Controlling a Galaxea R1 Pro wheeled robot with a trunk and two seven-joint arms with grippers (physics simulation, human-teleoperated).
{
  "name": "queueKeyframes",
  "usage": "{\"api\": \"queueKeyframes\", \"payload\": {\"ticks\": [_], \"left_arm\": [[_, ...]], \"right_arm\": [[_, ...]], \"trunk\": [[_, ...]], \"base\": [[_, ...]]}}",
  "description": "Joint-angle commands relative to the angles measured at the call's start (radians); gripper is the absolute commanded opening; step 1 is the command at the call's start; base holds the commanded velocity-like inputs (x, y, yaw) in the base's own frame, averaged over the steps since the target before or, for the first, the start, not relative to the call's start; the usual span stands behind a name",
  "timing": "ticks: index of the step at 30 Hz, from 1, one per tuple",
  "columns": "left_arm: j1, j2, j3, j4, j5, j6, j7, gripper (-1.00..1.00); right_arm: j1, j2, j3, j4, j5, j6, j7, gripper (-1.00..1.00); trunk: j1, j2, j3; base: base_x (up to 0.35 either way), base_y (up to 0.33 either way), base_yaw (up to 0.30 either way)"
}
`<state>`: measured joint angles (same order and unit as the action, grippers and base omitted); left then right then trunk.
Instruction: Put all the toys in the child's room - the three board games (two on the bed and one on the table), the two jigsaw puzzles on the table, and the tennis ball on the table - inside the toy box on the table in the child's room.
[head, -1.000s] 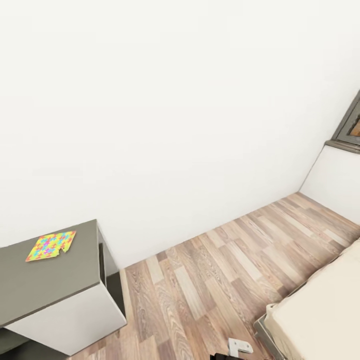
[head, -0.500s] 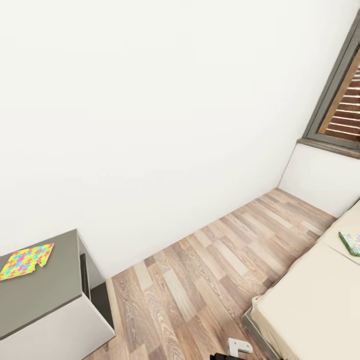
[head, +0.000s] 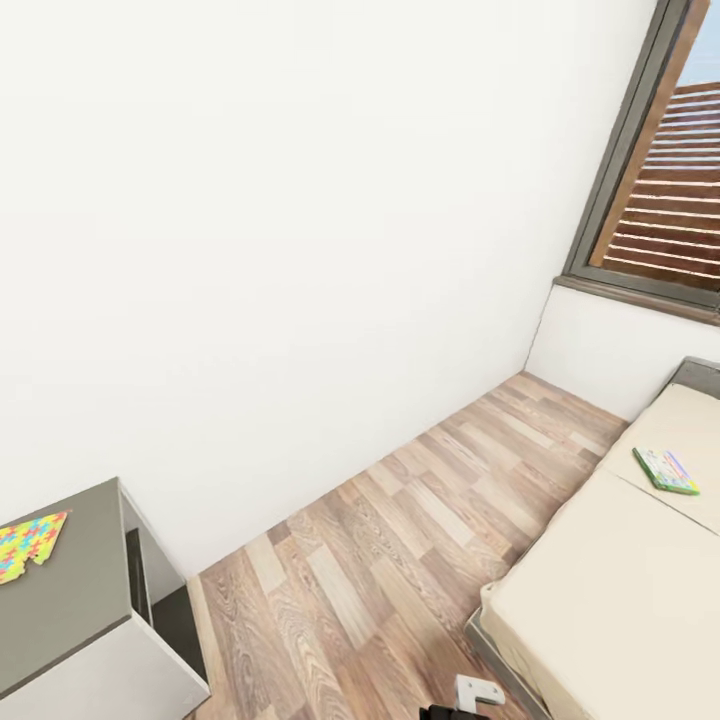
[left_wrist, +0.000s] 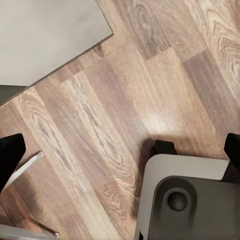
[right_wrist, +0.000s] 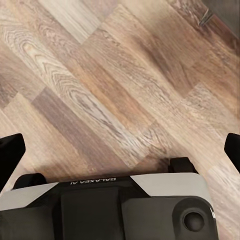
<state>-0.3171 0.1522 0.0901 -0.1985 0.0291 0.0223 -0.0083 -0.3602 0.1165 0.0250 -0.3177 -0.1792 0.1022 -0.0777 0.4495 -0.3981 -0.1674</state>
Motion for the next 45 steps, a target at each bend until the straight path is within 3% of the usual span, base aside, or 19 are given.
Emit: {"api": "queueKeyframes", "payload": {"ticks": [1,10,45], "left_arm": [[0.0,0.0,0.005,-0.001,0.003,0.002,-0.001,1.0],[0.0,0.0,0.006,-0.001,0.002,0.001,-0.001,1.0],[0.0,0.0,0.005,-0.001,-0.001,0.0,-0.001,1.0]], "right_arm": [[0.0,0.0,0.003,-0.003,-0.008,0.005,-0.005,1.0],[0.0,0.0,0.003,-0.006,-0.009,0.008,-0.004,1.0],[0.0,0.0,0.003,-0.001,-0.009,0.01,-0.005,1.0]], "trunk": [[0.001,-0.002,-0.002],[0.001,-0.002,-0.001],[0.001,-0.002,-0.001]], "base": [[0.0,0.0,-0.056],[0.001,0.0,-0.118],[0.083,0.025,-0.273]]}}
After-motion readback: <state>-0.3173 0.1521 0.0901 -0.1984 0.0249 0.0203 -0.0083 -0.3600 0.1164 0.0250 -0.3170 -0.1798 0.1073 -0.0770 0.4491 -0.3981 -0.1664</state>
